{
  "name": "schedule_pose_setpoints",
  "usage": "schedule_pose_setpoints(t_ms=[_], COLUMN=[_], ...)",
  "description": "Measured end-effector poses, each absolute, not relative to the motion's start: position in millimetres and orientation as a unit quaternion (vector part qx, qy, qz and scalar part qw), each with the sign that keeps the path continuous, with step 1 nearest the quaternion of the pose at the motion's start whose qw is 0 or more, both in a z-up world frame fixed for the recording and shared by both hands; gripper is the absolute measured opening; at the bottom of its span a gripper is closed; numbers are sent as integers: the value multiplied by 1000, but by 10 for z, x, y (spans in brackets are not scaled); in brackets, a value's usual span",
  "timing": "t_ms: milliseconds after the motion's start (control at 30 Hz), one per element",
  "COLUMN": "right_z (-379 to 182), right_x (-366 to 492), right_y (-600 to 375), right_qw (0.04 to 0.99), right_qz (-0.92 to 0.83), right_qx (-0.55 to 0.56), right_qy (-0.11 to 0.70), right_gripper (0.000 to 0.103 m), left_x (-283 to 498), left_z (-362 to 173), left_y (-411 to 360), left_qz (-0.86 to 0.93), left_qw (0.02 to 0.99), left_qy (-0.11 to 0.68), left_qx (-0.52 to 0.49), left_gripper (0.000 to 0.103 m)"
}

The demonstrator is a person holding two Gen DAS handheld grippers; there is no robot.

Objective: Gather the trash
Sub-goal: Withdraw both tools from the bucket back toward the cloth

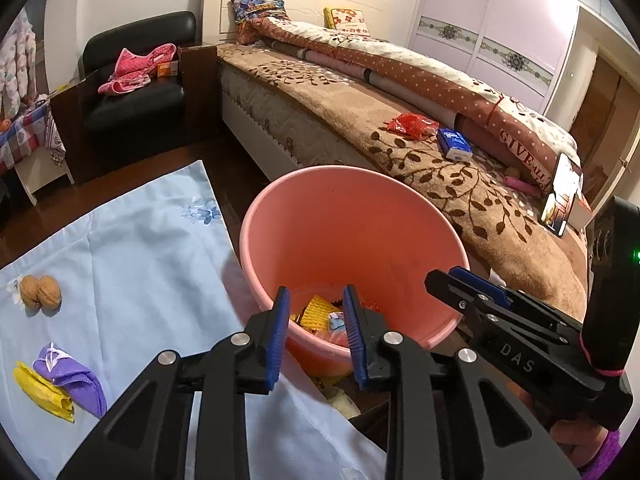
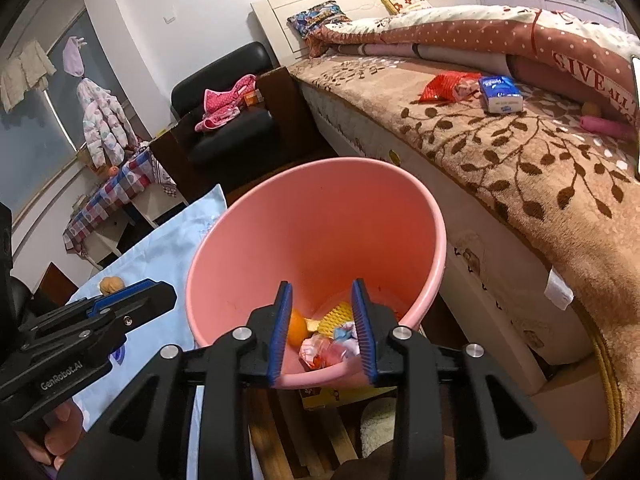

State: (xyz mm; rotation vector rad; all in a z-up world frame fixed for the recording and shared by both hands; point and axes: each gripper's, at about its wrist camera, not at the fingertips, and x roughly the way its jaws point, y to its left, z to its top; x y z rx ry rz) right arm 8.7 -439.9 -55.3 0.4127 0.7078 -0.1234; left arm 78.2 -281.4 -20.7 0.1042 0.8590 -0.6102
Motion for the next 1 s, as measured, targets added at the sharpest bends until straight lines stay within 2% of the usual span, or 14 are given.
schedule_pose_setpoints(t_ms=[433,1000], right_z=[-383,-222], right_x=[-29,-53], right_y=[-4057,-3256], right_qw=[926,926], right_qz=[-23,83], right_qx=[178,150], right_qy=[332,335], right_gripper=[31,31], left_x=[614,499], left_z=[-42,52], left_y=[-2421,-1345], left_qz=[-259,-169], left_qw=[879,901], left_qy=[399,399], left_qx=[26,-36], left_gripper=[35,42])
